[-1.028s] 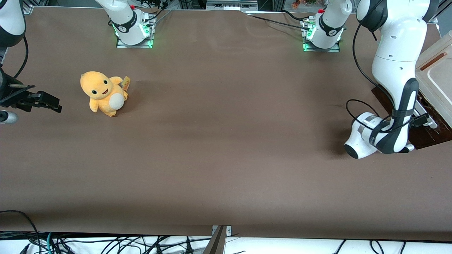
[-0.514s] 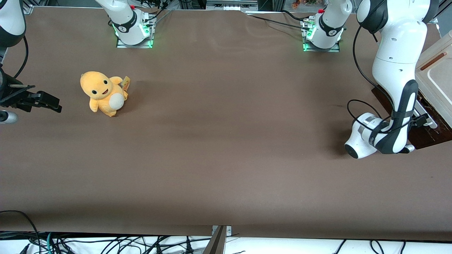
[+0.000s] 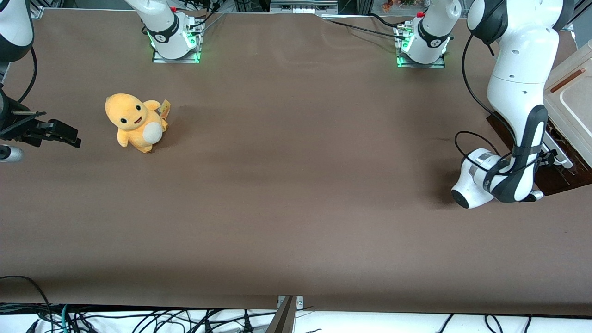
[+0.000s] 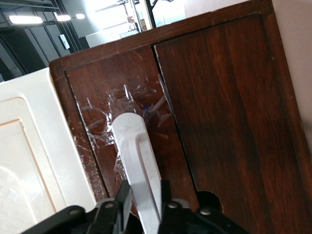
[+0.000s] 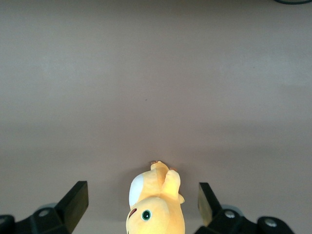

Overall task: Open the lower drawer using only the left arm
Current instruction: 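Lower the left gripper around the white handle and close it, then pull the gripped handle outward with the left gripper, sliding the drawer open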

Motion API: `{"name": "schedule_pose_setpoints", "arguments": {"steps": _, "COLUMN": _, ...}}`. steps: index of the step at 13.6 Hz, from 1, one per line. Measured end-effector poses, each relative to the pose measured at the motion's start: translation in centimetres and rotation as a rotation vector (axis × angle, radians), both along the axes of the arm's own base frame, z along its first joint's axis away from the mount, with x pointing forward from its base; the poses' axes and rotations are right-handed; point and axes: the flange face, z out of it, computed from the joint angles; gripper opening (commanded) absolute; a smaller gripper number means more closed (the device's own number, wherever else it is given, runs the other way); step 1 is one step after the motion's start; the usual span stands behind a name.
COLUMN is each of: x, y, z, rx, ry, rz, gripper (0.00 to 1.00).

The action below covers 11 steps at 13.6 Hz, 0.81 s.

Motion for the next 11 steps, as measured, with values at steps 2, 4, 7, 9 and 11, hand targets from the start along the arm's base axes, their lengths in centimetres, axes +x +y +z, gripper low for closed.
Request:
{"name": "schedule_pose_setpoints", "arguments": {"steps": 2, "x": 0.1, "y": -0.1, "z": 0.1, "rx": 0.008, "ry": -0.014, "rz": 0.000, "gripper": 0.16}}
{"name": "schedule_pose_setpoints", "arguments": {"steps": 4, "x": 0.1, "y": -0.1, "z": 0.1, "rx": 0.012, "ry": -0.023, "rz": 0.000, "gripper": 0.15}}
{"name": "schedule_pose_setpoints", "arguments": {"steps": 7, "x": 0.1, "y": -0.4, "z": 0.1, "rx": 0.013, "ry": -0.025, "rz": -0.004, "gripper": 0.15}}
{"name": "schedule_pose_setpoints", "arguments": {"steps": 9, "x": 0.3, "y": -1.0, "z": 0.1, "rx": 0.012, "ry": -0.026, "rz": -0.014, "gripper": 0.15}}
{"name": "schedule_pose_setpoints", "arguments": {"steps": 11, "x": 0.5, "y": -1.7, "z": 0.1, "rx": 0.012, "ry": -0.028, "rz": -0.025, "gripper": 0.15}}
